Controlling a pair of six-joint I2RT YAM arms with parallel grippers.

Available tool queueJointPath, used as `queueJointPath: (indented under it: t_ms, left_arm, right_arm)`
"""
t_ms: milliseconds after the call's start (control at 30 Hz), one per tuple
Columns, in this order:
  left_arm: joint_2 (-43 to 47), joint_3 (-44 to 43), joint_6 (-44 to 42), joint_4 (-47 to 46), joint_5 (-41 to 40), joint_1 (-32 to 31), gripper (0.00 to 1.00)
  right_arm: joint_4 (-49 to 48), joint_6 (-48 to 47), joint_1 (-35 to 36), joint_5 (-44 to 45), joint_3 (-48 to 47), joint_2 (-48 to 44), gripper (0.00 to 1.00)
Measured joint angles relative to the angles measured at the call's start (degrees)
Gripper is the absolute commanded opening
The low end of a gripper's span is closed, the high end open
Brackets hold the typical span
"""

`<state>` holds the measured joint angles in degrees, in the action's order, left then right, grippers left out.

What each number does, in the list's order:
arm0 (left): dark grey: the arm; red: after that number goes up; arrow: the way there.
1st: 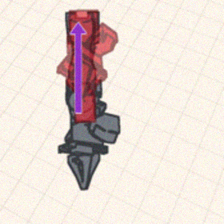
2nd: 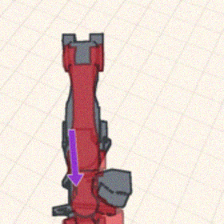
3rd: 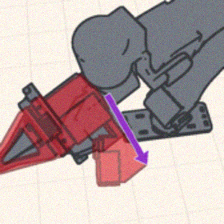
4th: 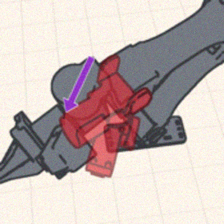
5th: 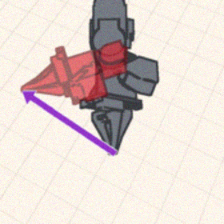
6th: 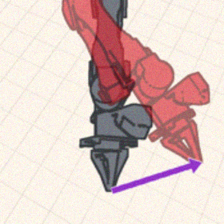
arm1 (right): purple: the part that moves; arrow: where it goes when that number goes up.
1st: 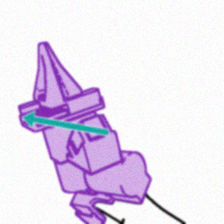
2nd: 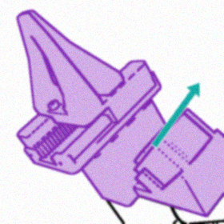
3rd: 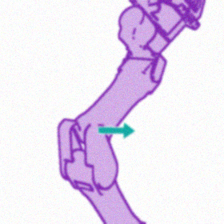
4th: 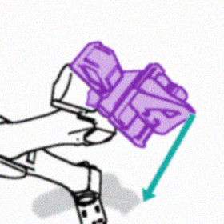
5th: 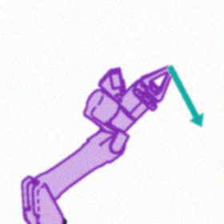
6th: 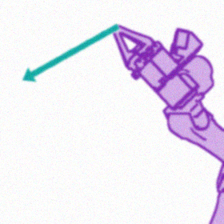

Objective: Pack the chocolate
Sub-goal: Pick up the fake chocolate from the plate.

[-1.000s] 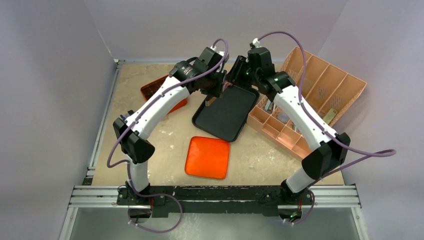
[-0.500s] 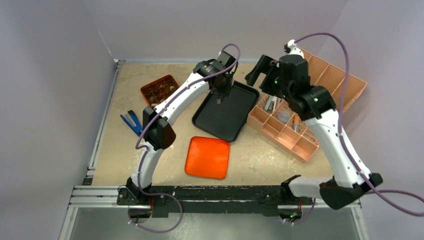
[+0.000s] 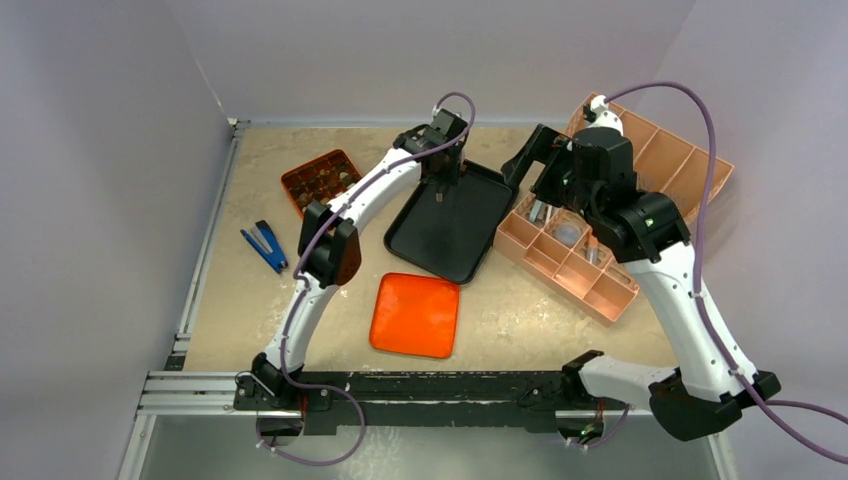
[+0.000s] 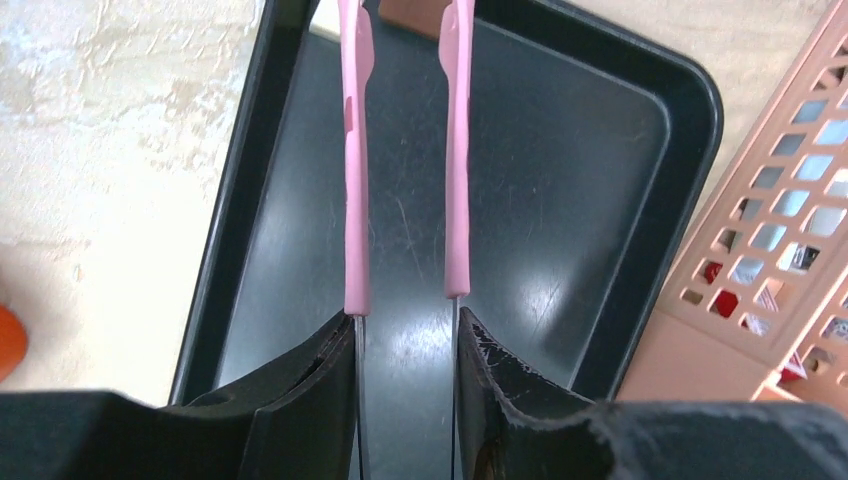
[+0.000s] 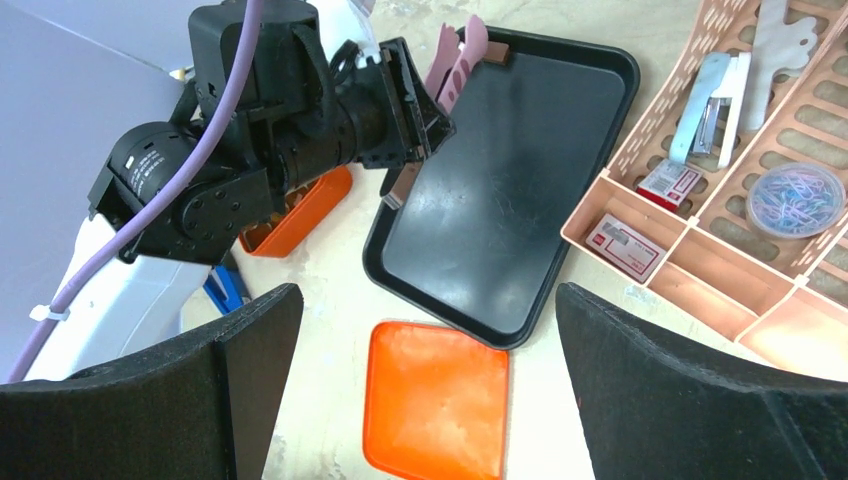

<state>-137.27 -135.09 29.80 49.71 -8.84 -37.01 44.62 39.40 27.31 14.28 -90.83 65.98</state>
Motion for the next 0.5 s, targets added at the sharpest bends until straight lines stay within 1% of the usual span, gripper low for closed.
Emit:
queueJointPath:
  t_ms: [200, 500]
  left_arm:
    - [-1.5, 0.5, -0.4, -4.9, 1.3, 0.4, 0.36]
    - [-1.6, 3.2, -0.4, -7.2, 2.7, 0.4, 0.38]
  right_arm:
    - [0.1, -0.1, 0.0, 0.3, 0.0, 1.0, 0.99]
    - [-0.1, -2.1, 0.0, 2.7, 0.8, -1.2, 0.99]
